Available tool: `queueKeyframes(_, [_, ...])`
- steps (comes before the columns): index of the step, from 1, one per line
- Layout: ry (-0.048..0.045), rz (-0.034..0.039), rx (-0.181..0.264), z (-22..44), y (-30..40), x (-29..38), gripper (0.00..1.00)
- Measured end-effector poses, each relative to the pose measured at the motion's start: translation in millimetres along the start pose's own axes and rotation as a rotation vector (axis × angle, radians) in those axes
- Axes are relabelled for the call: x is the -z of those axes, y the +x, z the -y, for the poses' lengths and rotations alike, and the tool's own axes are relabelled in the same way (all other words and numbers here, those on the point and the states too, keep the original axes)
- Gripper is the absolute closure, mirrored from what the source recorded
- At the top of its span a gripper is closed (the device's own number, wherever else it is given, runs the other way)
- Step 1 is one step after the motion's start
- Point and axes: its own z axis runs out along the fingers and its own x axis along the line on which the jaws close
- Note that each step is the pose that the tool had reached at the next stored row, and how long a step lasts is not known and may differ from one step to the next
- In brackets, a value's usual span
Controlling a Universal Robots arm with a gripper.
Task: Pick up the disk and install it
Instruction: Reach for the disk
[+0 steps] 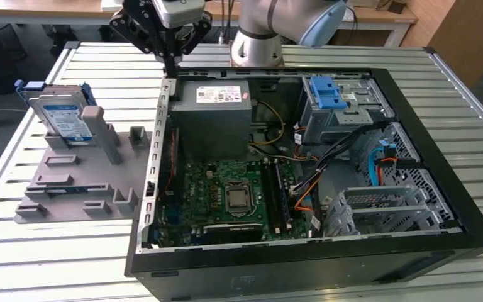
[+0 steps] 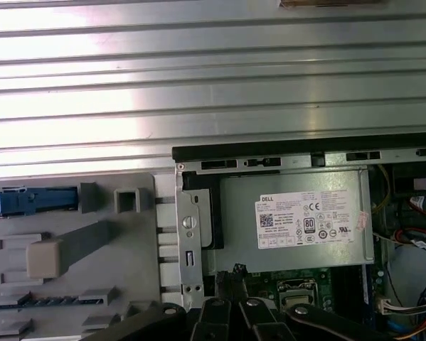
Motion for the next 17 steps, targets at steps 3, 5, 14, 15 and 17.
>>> queueKeyframes(3, [0.0,-0.0002,0.0,0.2,4.2,0.0,0.89])
queueKeyframes(5, [0.0,-0.0003,0.0,0.4,7.1,0.1,0.89])
queueKeyframes(14, [0.0,-0.0003,0.0,1.2,20.3,-0.1,0.89])
queueKeyframes(15, [0.0,-0.0004,0.0,1.3,21.6,-0.1,0.89])
queueKeyframes(17, [0.0,-0.0004,0.0,1.5,24.6,-0.1,0.89])
